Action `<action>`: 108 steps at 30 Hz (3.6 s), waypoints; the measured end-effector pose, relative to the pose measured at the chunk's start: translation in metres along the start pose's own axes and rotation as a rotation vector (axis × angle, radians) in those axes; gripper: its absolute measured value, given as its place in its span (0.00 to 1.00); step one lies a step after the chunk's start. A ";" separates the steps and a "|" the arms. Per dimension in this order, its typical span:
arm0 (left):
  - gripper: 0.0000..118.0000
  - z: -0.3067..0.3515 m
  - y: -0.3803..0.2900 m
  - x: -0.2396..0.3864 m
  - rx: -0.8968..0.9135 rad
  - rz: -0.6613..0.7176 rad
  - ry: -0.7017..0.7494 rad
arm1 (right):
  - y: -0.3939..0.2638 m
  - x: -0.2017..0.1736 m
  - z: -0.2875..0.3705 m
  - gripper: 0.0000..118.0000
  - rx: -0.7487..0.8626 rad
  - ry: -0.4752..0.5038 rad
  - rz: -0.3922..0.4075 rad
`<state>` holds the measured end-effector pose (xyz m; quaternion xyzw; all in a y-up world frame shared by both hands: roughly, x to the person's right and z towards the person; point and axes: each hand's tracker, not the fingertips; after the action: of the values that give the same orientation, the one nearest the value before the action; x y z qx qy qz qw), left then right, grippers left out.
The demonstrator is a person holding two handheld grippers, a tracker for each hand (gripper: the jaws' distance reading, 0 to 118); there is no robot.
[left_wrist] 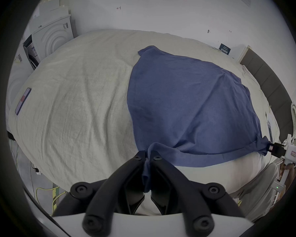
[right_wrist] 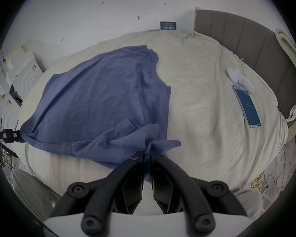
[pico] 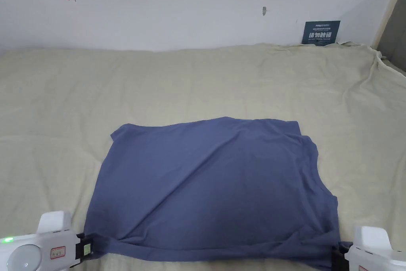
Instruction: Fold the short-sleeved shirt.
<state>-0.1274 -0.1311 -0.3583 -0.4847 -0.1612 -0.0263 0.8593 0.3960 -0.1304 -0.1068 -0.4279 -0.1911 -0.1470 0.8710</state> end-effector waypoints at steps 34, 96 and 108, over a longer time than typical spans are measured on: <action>0.02 -0.130 0.157 0.032 -0.006 -0.205 0.137 | 0.176 -0.035 -0.112 0.05 0.017 -0.068 0.189; 0.74 -0.122 0.118 0.002 -0.142 -0.081 0.117 | 0.097 -0.013 0.054 0.01 0.331 0.040 0.034; 0.05 -0.120 0.122 0.016 -0.150 -0.116 0.052 | 0.100 -0.005 0.015 0.01 0.225 0.011 -0.014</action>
<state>-0.0577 -0.1660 -0.5120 -0.5365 -0.1644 -0.1006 0.8216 0.4305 -0.0587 -0.1691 -0.3252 -0.2046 -0.1332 0.9136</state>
